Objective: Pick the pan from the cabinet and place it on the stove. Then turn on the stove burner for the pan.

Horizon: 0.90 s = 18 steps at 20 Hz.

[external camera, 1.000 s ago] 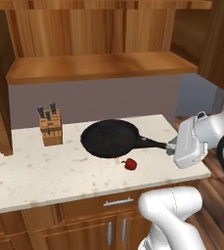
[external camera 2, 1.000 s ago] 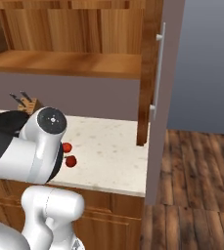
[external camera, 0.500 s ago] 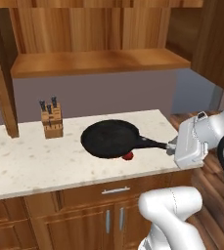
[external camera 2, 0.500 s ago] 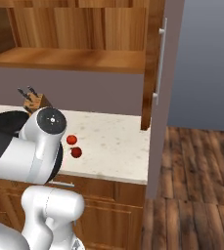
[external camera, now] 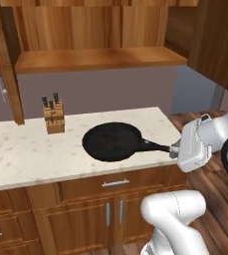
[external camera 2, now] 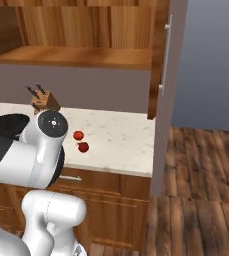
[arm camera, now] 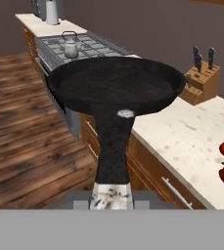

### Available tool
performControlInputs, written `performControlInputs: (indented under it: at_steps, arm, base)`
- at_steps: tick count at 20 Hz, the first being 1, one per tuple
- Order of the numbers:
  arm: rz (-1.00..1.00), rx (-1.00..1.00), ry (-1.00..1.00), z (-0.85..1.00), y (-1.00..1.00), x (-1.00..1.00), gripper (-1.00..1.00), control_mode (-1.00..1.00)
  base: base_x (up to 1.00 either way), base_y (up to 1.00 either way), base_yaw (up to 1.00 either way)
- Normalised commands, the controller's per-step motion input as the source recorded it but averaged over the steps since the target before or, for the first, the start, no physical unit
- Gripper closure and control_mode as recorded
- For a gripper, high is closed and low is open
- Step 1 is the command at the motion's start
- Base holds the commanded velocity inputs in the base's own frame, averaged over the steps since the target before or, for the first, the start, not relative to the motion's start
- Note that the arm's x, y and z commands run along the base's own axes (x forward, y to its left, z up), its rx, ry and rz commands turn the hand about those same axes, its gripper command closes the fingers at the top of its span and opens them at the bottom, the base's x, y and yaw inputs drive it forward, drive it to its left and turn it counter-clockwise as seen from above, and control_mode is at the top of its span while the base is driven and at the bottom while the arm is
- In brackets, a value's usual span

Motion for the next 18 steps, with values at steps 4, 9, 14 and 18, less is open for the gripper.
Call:
performControlInputs:
  at_steps: [4, 9, 14, 18]
  arm:
    - [0.00, 0.00, 0.00, 0.00, 0.00, 0.00, 1.00, 1.00]
    - [0.00, 0.00, 0.00, 0.00, 0.00, 0.00, 1.00, 1.00]
    - [0.00, 0.00, 0.00, 0.00, 0.00, 0.00, 1.00, 1.00]
    - [0.00, 0.00, 0.00, 0.00, 0.00, 0.00, 1.00, 1.00]
  base:
    - [-0.49, 0.33, 0.00]
    - [-0.47, 0.47, 0.00]
    - [-0.44, 0.52, 0.00]
    - [-0.42, 0.56, 0.00]
